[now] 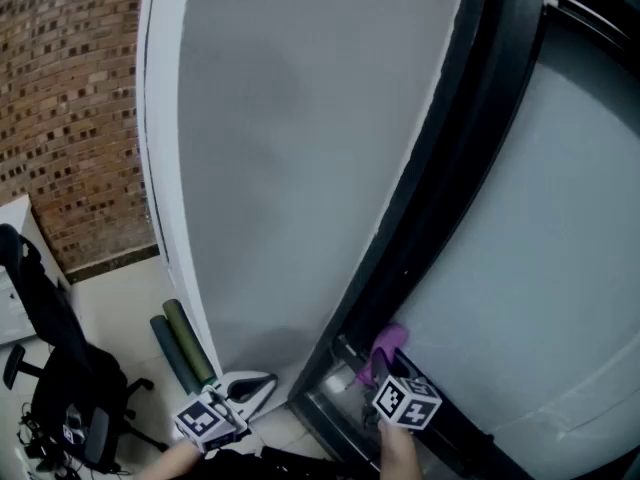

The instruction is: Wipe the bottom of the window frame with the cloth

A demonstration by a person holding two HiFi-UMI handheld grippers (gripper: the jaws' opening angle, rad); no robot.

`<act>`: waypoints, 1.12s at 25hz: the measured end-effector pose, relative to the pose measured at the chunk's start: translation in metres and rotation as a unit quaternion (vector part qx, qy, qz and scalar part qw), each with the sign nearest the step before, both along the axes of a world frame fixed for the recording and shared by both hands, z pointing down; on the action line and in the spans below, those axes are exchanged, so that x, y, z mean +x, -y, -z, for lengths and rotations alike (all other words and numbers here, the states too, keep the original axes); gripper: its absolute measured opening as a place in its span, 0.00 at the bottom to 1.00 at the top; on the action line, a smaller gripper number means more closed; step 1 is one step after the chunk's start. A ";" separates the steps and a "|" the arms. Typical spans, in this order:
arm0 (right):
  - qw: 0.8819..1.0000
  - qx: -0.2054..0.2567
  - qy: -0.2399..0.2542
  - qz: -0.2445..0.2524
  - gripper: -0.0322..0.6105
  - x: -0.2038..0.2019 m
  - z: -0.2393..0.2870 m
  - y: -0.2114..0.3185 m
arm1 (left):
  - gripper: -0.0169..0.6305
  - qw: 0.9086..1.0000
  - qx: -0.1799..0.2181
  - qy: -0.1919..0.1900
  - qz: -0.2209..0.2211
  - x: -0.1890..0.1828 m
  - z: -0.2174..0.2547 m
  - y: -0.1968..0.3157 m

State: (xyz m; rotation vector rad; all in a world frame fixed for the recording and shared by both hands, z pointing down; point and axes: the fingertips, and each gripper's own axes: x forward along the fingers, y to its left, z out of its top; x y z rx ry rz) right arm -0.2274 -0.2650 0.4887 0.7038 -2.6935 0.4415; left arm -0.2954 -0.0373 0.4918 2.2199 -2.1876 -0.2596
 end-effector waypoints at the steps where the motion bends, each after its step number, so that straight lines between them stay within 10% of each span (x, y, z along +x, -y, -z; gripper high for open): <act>1: 1.000 -0.006 0.001 -0.002 0.18 -0.002 -0.003 0.001 | 0.03 1.000 0.002 0.002 -0.002 -0.001 0.000 0.000; 21: 0.992 -0.116 -0.047 -0.021 0.18 -0.025 -0.032 0.008 | 0.03 0.999 0.032 0.013 -0.033 -0.005 0.002 -0.008; 28: 0.993 -0.078 -0.074 -0.045 0.18 -0.006 -0.035 0.005 | 0.03 0.997 0.056 0.010 -0.050 0.002 0.003 -0.011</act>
